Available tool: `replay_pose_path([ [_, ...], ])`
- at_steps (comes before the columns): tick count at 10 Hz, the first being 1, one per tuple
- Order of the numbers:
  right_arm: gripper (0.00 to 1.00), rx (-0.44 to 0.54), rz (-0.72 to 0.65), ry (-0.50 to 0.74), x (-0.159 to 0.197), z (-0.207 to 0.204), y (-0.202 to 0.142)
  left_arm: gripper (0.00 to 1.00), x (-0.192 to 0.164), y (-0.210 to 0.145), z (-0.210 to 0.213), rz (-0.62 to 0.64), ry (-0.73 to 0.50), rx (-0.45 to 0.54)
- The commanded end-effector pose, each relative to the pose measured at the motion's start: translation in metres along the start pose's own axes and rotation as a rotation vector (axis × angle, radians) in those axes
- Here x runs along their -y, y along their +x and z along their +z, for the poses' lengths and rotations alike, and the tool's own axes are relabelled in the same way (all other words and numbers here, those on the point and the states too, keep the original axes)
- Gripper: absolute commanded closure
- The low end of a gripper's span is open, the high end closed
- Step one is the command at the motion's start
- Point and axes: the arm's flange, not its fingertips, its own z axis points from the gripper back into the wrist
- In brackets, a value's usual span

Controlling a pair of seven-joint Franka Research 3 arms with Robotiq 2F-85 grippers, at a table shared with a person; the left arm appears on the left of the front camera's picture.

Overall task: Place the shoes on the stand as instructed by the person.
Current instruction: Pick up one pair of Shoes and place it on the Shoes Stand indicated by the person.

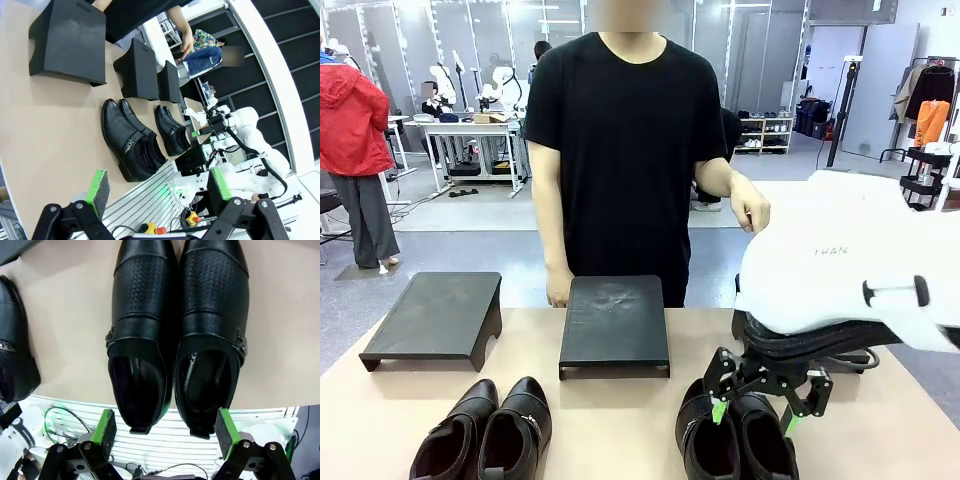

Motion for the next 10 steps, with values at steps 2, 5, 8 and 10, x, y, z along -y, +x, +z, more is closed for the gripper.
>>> replay_pose_path([
  [2,0.0,0.021,-0.029,-0.062,0.008,-0.041,-0.016,0.0,0.0,0.0,0.002,-0.01,-0.013,0.008],
  [5,0.0,0.019,-0.038,-0.09,0.012,-0.061,-0.012,0.0,0.0,0.0,0.002,-0.01,-0.013,0.008],
  [8,0.0,0.02,-0.036,-0.11,0.009,-0.077,-0.008,0.0,0.0,0.0,0.002,-0.01,-0.013,0.008],
  [10,0.0,0.013,-0.048,-0.107,0.01,-0.088,-0.01,0.0,0.0,0.0,0.002,-0.01,-0.013,0.008],
])
